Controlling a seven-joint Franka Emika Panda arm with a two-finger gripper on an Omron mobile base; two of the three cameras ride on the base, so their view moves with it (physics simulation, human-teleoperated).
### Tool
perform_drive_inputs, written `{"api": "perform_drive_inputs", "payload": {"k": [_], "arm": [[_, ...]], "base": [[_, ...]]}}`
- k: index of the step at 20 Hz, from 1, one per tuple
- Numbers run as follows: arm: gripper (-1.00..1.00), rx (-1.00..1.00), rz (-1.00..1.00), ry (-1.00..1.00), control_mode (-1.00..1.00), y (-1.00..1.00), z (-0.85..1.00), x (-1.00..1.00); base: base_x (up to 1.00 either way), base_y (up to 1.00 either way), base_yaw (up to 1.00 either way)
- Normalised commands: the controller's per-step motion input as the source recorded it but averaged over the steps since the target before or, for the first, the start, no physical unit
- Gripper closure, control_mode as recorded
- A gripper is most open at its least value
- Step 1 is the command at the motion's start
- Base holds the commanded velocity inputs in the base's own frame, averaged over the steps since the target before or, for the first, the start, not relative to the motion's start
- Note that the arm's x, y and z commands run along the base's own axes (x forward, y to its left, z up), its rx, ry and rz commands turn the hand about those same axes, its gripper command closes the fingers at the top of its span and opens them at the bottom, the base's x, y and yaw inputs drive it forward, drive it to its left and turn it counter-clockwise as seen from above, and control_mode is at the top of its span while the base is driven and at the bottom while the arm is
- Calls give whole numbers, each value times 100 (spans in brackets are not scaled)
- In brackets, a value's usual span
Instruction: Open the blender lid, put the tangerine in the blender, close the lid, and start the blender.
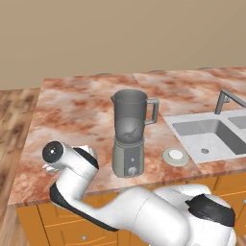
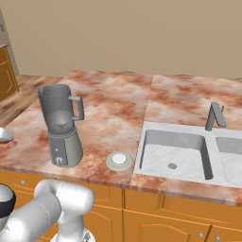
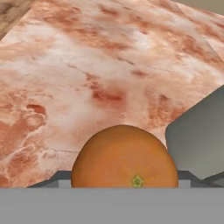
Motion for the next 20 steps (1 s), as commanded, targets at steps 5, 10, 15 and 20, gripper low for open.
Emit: {"api": "perform_drive_inputs", "payload": {"k": [5, 10, 15, 20], "arm": [[100, 0, 0, -17, -100, -34, 100, -1], [100, 0, 0, -13, -100, -20, 100, 0], [100, 0, -1, -7, -100, -24, 100, 0], [100, 0, -2, -1, -100, -44, 95, 0]], "base": [[0, 0, 0], [0, 0, 0], [0, 0, 0], [0, 0, 0]]}}
